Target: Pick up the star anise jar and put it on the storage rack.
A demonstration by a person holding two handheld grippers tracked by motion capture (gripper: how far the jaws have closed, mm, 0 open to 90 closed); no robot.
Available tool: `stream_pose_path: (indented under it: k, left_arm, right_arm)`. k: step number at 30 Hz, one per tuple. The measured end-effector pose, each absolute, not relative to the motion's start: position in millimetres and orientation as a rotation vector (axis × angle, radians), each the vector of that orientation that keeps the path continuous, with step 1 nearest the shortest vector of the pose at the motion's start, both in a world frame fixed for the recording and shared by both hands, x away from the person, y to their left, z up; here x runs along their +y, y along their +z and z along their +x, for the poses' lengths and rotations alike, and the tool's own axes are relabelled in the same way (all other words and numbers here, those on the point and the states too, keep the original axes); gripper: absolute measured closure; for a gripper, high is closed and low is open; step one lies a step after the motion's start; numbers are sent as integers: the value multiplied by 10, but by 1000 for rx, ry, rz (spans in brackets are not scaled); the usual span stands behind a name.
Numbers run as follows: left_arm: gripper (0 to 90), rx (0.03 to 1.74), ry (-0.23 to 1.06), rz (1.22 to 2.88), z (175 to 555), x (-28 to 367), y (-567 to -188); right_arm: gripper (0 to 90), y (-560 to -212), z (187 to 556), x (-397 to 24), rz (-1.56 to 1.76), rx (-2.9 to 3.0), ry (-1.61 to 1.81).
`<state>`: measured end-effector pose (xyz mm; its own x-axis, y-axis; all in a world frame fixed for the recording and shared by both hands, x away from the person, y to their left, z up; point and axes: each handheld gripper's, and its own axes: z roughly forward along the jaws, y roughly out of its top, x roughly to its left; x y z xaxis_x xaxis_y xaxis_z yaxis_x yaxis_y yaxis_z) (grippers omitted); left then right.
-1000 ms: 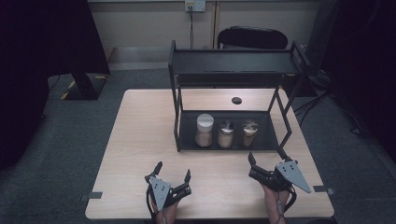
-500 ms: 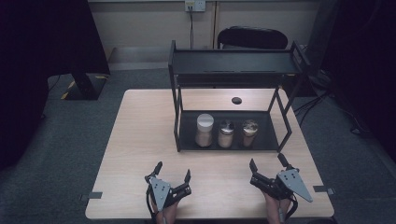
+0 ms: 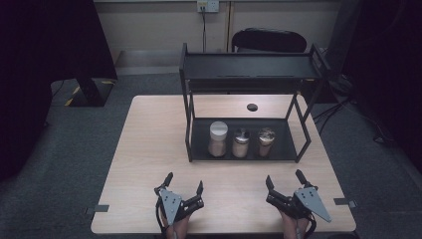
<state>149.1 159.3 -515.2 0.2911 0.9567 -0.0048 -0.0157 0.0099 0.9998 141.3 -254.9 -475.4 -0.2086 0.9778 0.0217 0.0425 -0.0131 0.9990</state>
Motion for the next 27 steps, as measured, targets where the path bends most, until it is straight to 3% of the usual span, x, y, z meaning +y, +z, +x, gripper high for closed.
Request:
stream_pose_path:
  k: [27]
  left_arm:
    - [5, 981, 992, 1317, 1491, 1594, -5151]
  right_arm:
    - [9, -4937, 1411, -2500, 1145, 1425, 1342]
